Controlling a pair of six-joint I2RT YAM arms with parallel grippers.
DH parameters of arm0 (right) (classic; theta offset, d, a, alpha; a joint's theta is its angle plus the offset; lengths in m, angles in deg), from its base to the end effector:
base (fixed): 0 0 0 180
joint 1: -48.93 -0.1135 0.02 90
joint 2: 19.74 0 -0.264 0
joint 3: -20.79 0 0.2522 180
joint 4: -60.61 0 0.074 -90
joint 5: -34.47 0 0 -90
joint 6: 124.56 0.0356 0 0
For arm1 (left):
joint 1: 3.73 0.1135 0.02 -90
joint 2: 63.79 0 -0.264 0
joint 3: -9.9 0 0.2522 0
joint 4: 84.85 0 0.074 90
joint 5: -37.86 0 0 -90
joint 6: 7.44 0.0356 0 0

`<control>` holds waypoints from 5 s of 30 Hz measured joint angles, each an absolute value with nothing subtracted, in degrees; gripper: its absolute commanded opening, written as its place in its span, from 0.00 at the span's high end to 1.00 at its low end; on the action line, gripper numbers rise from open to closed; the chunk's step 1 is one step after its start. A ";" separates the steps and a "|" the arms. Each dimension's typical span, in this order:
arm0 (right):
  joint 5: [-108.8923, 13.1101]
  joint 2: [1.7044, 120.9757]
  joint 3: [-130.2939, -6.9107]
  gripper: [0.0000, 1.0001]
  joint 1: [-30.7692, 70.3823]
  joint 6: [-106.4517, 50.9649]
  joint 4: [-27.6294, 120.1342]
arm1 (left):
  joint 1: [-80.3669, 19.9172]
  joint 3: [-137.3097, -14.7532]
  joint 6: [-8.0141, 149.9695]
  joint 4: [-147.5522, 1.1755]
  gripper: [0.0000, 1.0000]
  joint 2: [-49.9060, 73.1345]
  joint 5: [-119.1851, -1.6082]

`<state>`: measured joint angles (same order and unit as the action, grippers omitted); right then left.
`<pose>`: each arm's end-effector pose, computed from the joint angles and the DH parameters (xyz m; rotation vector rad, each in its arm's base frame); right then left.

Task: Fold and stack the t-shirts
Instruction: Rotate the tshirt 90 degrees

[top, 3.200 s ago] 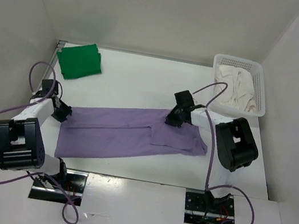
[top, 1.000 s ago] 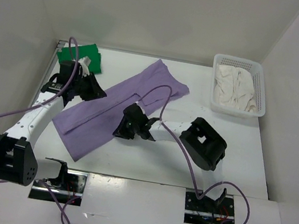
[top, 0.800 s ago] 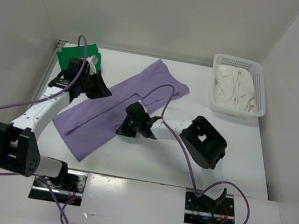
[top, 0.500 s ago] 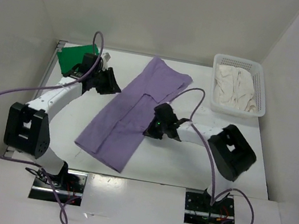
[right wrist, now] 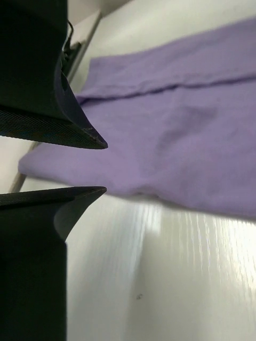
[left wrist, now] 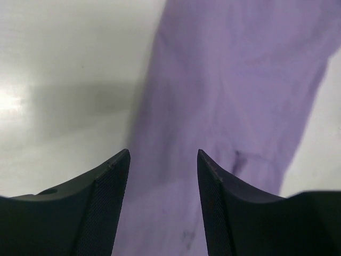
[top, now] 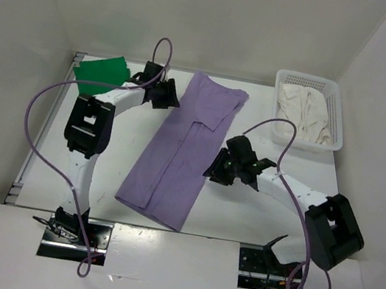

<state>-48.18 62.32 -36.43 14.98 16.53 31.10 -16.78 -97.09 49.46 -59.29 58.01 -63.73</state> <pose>0.2265 0.1580 0.1802 0.3445 2.6572 0.7090 0.4717 -0.1167 0.2029 -0.2994 2.3245 -0.6429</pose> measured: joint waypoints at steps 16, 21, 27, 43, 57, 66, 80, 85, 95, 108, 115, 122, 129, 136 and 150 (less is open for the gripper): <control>-45.64 52.77 -36.43 0.60 15.13 17.87 30.42 | -16.83 -124.79 53.61 -55.66 0.92 80.80 -62.68; -45.36 53.78 -36.43 0.60 16.05 17.71 30.44 | -16.78 -122.58 51.99 -59.49 0.63 80.78 -66.75; -45.29 54.61 -36.43 0.60 16.97 17.17 30.42 | -16.74 -122.12 51.18 -61.50 0.70 80.47 -69.81; -45.12 55.00 -36.43 0.56 17.10 16.29 30.09 | -12.11 -111.69 48.06 -63.03 1.00 74.35 -62.73; -43.41 54.82 -34.00 0.53 14.28 16.62 27.38 | -6.95 -73.29 43.75 -65.08 0.39 38.38 -57.61; -39.57 51.57 -25.98 0.50 4.12 21.84 26.99 | -8.79 -48.44 38.59 -49.94 0.88 3.65 -60.34; -34.63 64.55 -26.90 0.46 -2.20 25.01 36.28 | -16.17 -38.23 31.36 -40.61 0.84 -7.43 -64.60; -34.63 65.27 -27.34 0.46 -2.22 26.13 37.55 | -18.01 -35.30 29.81 -45.72 0.75 -15.98 -71.64; -41.47 51.44 -23.88 0.43 -2.00 34.08 37.26 | -18.90 -25.56 18.20 -50.83 0.42 -44.50 -80.39; -42.91 52.73 -23.51 0.45 -1.89 36.33 36.96 | -24.72 -29.75 23.14 -59.36 0.68 -40.81 -79.01; -44.18 45.38 -22.92 0.70 -1.52 36.09 34.64 | -24.72 -39.46 27.88 -45.50 0.92 -21.90 -68.91; -44.09 41.69 -22.44 0.65 -0.06 33.34 30.42 | -23.41 -35.11 20.36 -31.08 0.35 -21.25 -62.40; -42.19 46.47 -23.75 0.61 0.03 28.44 29.05 | -28.63 -35.17 9.98 -23.49 0.37 -18.36 -53.70; -41.99 49.97 -24.56 0.49 0.03 26.00 30.79 | -29.18 -35.17 5.78 -22.79 0.38 -13.40 -46.55; -42.80 68.29 -47.82 0.96 21.03 17.12 37.37 | -25.66 -42.19 18.29 -37.96 0.51 -13.16 -45.46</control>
<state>-42.80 68.29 -47.82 21.03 17.12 37.37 -25.66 -42.19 18.29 -37.96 -13.16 -45.46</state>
